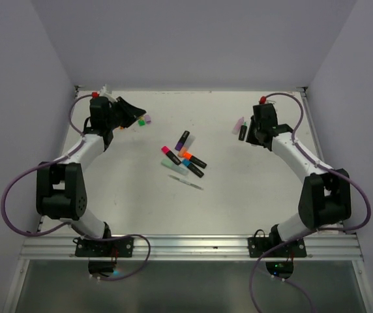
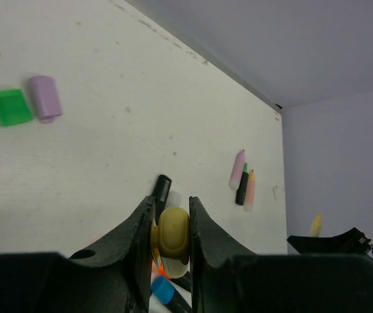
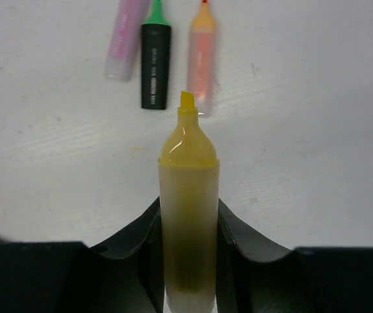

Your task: Open the pen caps

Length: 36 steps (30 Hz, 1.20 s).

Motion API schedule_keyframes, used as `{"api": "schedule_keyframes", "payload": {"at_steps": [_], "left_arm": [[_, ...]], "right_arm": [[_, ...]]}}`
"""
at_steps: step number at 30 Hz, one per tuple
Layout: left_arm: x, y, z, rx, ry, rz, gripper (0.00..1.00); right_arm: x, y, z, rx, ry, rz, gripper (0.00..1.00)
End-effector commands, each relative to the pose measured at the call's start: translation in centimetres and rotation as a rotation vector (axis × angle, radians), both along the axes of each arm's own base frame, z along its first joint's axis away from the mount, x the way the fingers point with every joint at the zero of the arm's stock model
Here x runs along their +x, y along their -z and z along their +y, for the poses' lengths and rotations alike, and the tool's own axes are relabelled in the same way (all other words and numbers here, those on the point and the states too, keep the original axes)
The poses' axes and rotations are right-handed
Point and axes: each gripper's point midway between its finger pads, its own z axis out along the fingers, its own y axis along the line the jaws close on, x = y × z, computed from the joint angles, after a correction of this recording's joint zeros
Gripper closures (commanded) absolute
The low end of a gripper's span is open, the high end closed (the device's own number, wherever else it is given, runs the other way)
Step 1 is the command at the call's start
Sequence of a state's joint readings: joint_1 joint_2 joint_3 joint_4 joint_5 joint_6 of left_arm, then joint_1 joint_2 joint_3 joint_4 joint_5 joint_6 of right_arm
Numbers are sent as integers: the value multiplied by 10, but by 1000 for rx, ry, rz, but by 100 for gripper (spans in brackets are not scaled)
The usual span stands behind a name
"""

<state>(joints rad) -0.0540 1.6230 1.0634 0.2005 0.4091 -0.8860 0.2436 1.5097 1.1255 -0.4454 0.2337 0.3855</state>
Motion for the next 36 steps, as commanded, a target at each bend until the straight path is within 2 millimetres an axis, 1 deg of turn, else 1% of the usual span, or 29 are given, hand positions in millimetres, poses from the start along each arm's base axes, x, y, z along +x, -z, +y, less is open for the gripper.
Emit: {"api": "schedule_keyframes", "payload": {"at_steps": [1,2,3,4,5,6,7,9,10,11,12,13,15,16,17,19,20,23,24,27,28,29,30,31,32,33,34,35,36], "left_arm": [[-16,6,31,111,-106,2,100],[-20,8,34,118,-123,6,100],[-24,8,37,124,-135,3,100],[-30,9,41,135,-154,-3,100],[-32,9,44,145,-165,-2,100],[-34,10,48,161,-179,3,100],[-37,12,60,195,-216,22,100],[-40,14,70,222,-248,40,100],[-43,18,77,233,-271,63,100],[-44,20,92,237,-314,74,100],[-45,22,98,242,-334,81,100],[-48,27,110,253,-380,98,100],[-50,32,118,261,-408,113,100],[-58,46,126,276,-433,171,100],[-60,50,128,280,-442,183,100],[-66,59,134,286,-457,209,100],[-67,61,137,286,-463,213,100],[-71,68,140,285,-472,229,100],[-71,70,141,283,-474,234,100],[-73,80,144,281,-480,261,100],[-73,82,146,285,-482,264,100],[-74,85,146,285,-483,272,100],[-74,89,147,286,-483,283,100],[-75,92,149,291,-485,290,100],[-75,94,151,291,-490,296,100],[-75,98,151,292,-488,305,100],[-73,100,150,291,-476,298,100],[-72,103,150,290,-473,307,100],[-71,112,150,295,-465,329,100]], "right_arm": [[12,13,-46,-111,149,41,100],[17,18,-53,-110,168,41,100],[19,27,-58,-108,180,55,100],[20,33,-72,-110,212,65,100],[22,35,-78,-113,226,66,100],[22,45,-83,-115,235,89,100],[23,49,-92,-113,250,97,100],[26,57,-101,-121,268,109,100],[28,58,-105,-127,273,109,100],[30,60,-108,-134,280,110,100],[31,63,-111,-139,284,113,100],[34,69,-114,-142,290,125,100],[39,73,-114,-134,280,131,100],[42,74,-113,-133,272,133,100],[45,79,-113,-131,267,137,100],[49,81,-113,-129,265,135,100],[50,87,-112,-129,263,147,100],[61,88,-108,-106,251,136,100],[62,93,-106,-102,243,145,100],[72,97,-101,-71,228,142,100],[75,95,-99,-66,219,136,100],[78,94,-99,-63,217,131,97],[79,98,-98,-62,216,137,91],[84,95,-98,-59,212,126,88],[84,96,-97,-55,207,133,85],[86,96,-94,-46,196,134,79],[88,97,-93,-44,193,137,78],[89,97,-93,-38,190,136,74],[90,98,-90,-29,181,137,71]]}}
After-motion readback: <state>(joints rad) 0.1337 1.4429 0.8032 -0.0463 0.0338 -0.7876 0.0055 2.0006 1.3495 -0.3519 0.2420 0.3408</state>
